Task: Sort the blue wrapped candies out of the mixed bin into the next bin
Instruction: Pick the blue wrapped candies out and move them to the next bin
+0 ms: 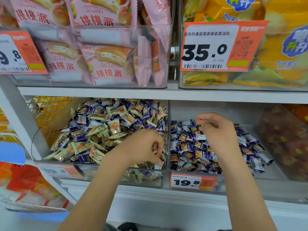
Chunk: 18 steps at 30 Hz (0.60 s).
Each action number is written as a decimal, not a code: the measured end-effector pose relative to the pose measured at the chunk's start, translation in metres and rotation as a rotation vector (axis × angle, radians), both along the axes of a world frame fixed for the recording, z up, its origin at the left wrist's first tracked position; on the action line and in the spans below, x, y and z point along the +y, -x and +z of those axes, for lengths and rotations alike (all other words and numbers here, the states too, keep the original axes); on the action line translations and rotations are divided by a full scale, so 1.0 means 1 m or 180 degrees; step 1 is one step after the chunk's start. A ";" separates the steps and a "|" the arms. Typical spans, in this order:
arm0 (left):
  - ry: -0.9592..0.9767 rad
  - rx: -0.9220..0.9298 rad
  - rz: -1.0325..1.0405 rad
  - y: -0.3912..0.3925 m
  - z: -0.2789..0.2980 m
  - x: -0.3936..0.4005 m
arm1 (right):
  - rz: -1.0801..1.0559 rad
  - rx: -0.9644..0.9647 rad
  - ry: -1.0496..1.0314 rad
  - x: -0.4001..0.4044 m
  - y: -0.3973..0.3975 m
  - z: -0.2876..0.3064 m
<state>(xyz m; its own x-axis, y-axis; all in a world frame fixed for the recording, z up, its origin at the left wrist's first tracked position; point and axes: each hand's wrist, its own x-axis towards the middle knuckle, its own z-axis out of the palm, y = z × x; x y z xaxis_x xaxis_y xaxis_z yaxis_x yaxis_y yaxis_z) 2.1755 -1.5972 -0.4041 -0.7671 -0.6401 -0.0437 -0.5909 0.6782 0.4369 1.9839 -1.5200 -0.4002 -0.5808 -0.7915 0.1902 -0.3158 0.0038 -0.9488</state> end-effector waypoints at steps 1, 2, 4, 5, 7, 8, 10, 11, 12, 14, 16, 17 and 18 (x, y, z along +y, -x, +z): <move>-0.0065 -0.0149 -0.0130 0.002 -0.002 0.003 | 0.0002 0.0016 -0.0008 0.000 0.000 0.001; -0.0170 -0.0271 -0.0206 0.003 -0.004 0.005 | 0.0008 0.0027 -0.0021 0.000 0.000 0.001; -0.0455 -0.0431 -0.0207 -0.003 -0.003 0.006 | 0.0029 0.0041 -0.0049 0.001 0.000 0.002; -0.0649 -0.0530 -0.0201 -0.009 0.000 0.005 | 0.0029 0.0040 -0.0052 0.001 0.001 0.002; -0.0968 -0.0754 -0.0288 -0.019 0.005 0.005 | 0.0025 0.0057 -0.0066 0.002 0.001 0.002; -0.1053 -0.0846 -0.0340 -0.021 0.007 0.008 | 0.0035 0.0078 -0.0084 0.002 0.001 0.001; -0.1068 -0.1039 -0.0407 -0.018 0.008 0.015 | 0.0076 0.0103 -0.0108 0.001 0.000 0.001; -0.1062 -0.1150 -0.0446 -0.015 0.008 0.017 | 0.0104 0.0105 -0.0106 0.001 -0.001 0.001; -0.1088 -0.1240 -0.0481 -0.012 0.008 0.019 | 0.0138 0.0105 -0.0105 0.001 -0.002 0.001; -0.1214 -0.1224 -0.0588 -0.011 0.007 0.020 | 0.0209 0.0075 -0.0118 0.000 -0.004 0.001; -0.1265 -0.0966 -0.0804 -0.017 0.007 0.019 | 0.0238 0.0027 -0.0124 -0.001 -0.007 0.001; -0.1266 -0.0814 -0.0850 -0.021 0.007 0.017 | 0.0234 0.0023 -0.0130 -0.002 -0.007 0.002; -0.1268 -0.0658 -0.0851 -0.025 0.010 0.016 | 0.0227 0.0027 -0.0141 -0.002 -0.008 0.002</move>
